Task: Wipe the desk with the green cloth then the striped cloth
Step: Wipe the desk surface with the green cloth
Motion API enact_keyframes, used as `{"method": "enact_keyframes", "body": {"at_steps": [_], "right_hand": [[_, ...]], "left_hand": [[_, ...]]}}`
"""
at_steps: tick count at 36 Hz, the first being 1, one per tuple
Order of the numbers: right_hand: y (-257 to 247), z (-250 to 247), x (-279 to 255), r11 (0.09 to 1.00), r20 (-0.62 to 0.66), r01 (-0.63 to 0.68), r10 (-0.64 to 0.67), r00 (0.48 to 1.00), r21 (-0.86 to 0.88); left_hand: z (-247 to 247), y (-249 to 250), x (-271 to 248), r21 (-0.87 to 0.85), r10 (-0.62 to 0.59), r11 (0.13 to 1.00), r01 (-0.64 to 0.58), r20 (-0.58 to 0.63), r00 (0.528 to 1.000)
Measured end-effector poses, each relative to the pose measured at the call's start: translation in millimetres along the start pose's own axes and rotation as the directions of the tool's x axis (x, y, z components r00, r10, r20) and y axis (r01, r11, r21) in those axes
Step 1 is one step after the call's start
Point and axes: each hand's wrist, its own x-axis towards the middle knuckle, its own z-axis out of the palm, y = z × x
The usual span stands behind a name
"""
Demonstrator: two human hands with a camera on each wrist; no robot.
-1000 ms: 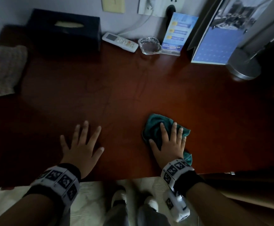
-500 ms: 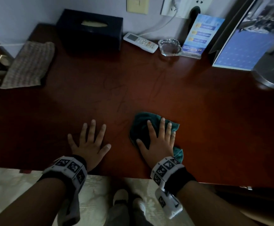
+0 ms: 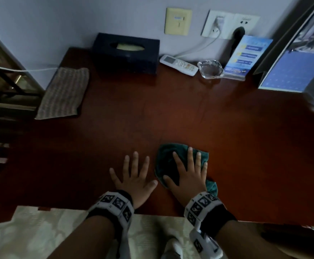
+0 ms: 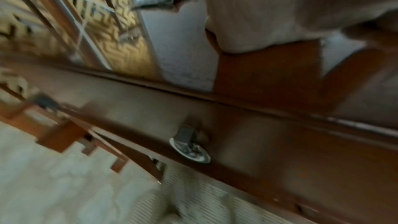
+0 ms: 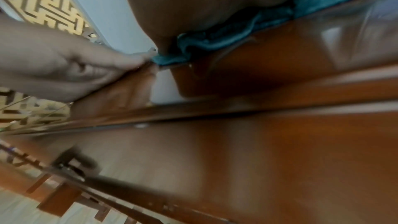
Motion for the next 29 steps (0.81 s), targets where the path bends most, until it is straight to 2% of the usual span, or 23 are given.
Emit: {"method": "enact_keyframes", "body": {"at_steps": [5,11,16,22,26,29], "right_hand": [[-44,5,2,0.996,-0.018,-0.087,0.087,0.996,0.015],[-112,23,9,0.986,-0.074,-0.148,0.154,0.985,0.076],[-161,33,18,0.989,-0.134,-0.129,0.139,0.981,0.078],[-213,39,28,0.991,-0.085,-0.066,0.076,0.993,0.113],[-247,44,34,0.998,-0.054,0.025,-0.022,0.998,0.064],[-276,44,39,0.995,-0.1,0.08,-0.074,0.992,0.056]], "left_hand": [[-7,-26,-15,-0.17,0.148,0.971,-0.166,-0.113,0.982],[-22,-82,-40,-0.315,0.168,0.919,-0.238,-0.232,0.958],[-39,-133,-53,-0.42,0.125,0.873,-0.246,-0.295,0.947],[-54,-182,-58,-0.493,0.04,0.846,-0.204,-0.322,0.946],[-68,-208,-57,-0.573,-0.017,0.797,-0.192,-0.338,0.941],[-79,-227,-52,-0.596,-0.046,0.782,-0.185,-0.35,0.936]]}}
